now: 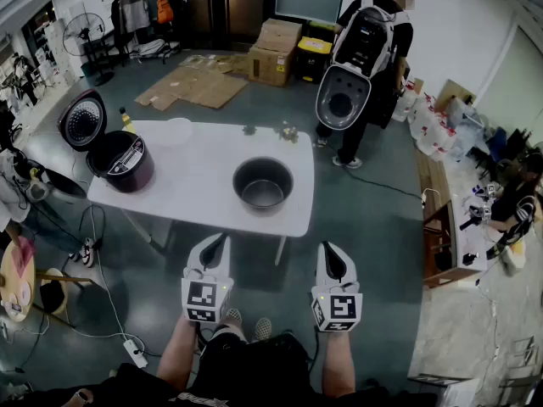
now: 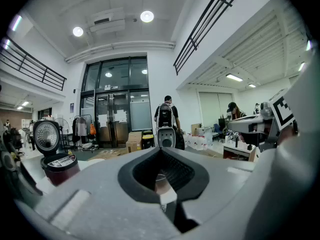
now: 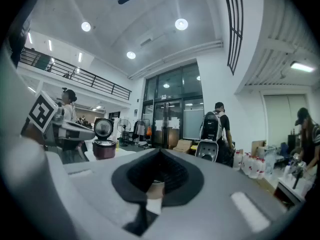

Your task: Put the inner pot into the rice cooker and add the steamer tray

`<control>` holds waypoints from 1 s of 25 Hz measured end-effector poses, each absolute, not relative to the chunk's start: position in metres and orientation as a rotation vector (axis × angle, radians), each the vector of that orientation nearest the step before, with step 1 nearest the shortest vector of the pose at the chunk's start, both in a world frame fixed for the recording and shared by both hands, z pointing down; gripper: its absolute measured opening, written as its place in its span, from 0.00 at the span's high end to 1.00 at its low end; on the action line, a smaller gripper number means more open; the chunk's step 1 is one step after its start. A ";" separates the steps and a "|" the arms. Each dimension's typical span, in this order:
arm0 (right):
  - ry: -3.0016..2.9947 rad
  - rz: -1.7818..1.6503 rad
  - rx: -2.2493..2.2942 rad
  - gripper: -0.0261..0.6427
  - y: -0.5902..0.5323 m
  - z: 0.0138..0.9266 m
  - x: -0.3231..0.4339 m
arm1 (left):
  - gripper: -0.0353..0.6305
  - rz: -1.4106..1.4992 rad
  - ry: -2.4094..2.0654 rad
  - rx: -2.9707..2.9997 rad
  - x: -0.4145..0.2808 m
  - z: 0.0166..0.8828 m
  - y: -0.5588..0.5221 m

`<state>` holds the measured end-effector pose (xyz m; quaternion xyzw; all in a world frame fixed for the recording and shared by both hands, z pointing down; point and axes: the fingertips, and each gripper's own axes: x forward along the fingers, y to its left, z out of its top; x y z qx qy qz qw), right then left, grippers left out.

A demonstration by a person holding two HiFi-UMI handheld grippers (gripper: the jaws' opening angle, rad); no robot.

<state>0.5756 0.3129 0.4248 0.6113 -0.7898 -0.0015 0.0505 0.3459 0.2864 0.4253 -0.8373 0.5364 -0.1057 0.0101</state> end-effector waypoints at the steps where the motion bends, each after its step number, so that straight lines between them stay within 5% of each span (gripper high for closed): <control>1: -2.404 -0.007 1.858 0.95 0.312 0.426 0.574 | 0.93 -0.326 1.681 -2.614 0.344 0.427 0.286; 25: -2.239 0.127 1.979 0.95 0.205 0.468 0.532 | 0.93 -0.389 1.580 -2.728 0.299 0.464 0.162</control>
